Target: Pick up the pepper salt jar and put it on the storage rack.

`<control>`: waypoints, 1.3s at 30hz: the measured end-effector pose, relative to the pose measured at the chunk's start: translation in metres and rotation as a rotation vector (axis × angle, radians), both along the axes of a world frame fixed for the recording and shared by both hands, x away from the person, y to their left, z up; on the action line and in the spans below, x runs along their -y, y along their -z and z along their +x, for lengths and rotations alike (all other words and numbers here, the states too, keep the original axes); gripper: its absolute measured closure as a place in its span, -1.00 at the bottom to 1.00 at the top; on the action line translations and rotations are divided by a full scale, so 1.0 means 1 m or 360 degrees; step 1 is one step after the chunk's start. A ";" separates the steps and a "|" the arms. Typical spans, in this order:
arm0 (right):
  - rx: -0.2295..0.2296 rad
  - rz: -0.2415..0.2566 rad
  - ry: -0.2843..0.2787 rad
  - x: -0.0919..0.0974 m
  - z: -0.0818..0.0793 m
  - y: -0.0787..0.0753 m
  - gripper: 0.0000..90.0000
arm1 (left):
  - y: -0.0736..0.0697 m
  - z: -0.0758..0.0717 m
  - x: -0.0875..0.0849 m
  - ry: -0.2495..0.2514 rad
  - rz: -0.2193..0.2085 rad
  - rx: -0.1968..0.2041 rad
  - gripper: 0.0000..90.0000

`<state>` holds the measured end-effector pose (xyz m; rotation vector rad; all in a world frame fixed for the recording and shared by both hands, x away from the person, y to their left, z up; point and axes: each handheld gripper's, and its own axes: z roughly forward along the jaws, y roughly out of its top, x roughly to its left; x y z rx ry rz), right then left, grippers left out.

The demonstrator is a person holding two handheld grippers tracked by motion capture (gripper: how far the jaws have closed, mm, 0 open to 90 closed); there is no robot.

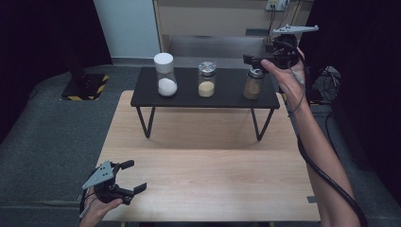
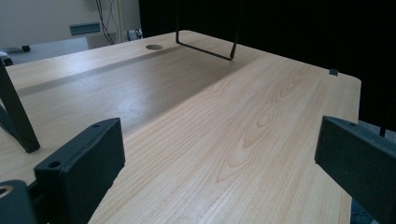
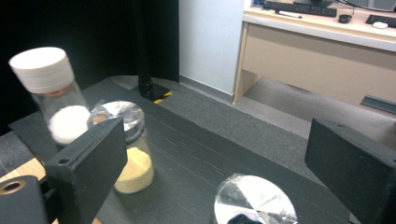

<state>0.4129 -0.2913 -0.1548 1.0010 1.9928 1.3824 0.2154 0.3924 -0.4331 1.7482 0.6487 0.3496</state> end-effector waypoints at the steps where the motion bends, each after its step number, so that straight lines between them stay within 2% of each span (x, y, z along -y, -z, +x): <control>1: 0.0007 0.0001 -0.0012 0.000 -0.002 0.000 -0.86 | 0.000 0.000 0.000 -0.0002 -0.0002 -0.0001 -0.99; 13: 0.0120 0.0041 -0.0151 0.014 -0.038 0.001 -0.85 | 0.000 0.000 0.000 -0.0010 -0.0007 -0.0003 -0.99; 22: 0.0186 0.0083 -0.0270 0.022 -0.066 0.014 -0.87 | 0.000 -0.001 0.000 -0.0004 0.0007 0.0005 -0.99; 30: 0.0210 0.0085 -0.0340 0.023 -0.083 0.023 -0.87 | 0.000 -0.001 0.000 -0.0001 0.0007 0.0003 -0.99; 39: 0.0202 0.0102 -0.0386 0.025 -0.094 0.037 -0.88 | 0.000 -0.001 -0.001 0.0001 0.0002 0.0004 -0.99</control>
